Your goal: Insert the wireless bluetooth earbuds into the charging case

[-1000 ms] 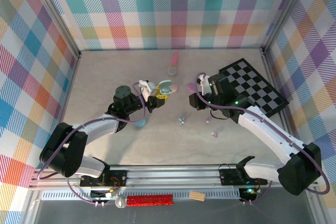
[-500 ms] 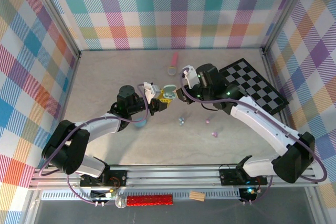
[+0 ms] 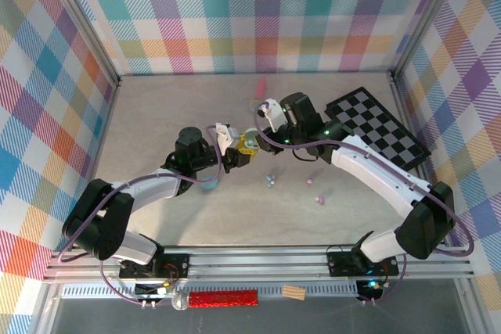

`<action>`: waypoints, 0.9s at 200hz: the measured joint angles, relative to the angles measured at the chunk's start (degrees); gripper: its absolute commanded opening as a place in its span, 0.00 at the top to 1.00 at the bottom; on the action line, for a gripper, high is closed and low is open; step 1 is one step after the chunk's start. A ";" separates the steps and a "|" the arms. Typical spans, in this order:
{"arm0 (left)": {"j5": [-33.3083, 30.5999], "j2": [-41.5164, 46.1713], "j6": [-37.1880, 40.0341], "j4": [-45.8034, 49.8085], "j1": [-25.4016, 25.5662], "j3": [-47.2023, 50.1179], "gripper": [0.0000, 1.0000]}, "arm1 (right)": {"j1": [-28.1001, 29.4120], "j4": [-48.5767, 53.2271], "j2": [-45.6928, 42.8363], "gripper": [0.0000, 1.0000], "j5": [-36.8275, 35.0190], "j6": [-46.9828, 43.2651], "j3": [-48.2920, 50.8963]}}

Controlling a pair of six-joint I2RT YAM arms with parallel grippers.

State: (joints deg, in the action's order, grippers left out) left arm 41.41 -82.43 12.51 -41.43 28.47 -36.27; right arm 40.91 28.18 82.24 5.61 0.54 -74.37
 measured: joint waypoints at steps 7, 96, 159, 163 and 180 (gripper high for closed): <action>0.07 0.00 0.00 0.00 0.00 0.00 0.66 | 0.00 0.00 0.24 0.75 0.00 -0.02 0.00; 0.07 0.22 -0.50 -0.31 0.00 -0.02 0.66 | 0.04 0.02 0.96 0.75 -0.02 -1.07 0.00; 0.07 0.26 -1.36 -0.85 0.00 0.00 0.66 | 0.04 0.00 1.62 0.75 0.17 -1.07 0.00; 0.07 0.31 -1.36 -0.85 0.00 -0.02 0.66 | 0.04 -0.02 1.62 0.75 0.17 -1.05 0.02; 0.09 0.44 -1.36 -0.87 0.00 -0.02 0.66 | 0.04 -0.24 1.62 0.76 0.13 -1.05 0.07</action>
State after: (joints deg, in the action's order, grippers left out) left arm 41.50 -82.00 11.16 -42.30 28.47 -36.29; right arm 40.95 27.94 83.85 5.74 -0.51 -74.30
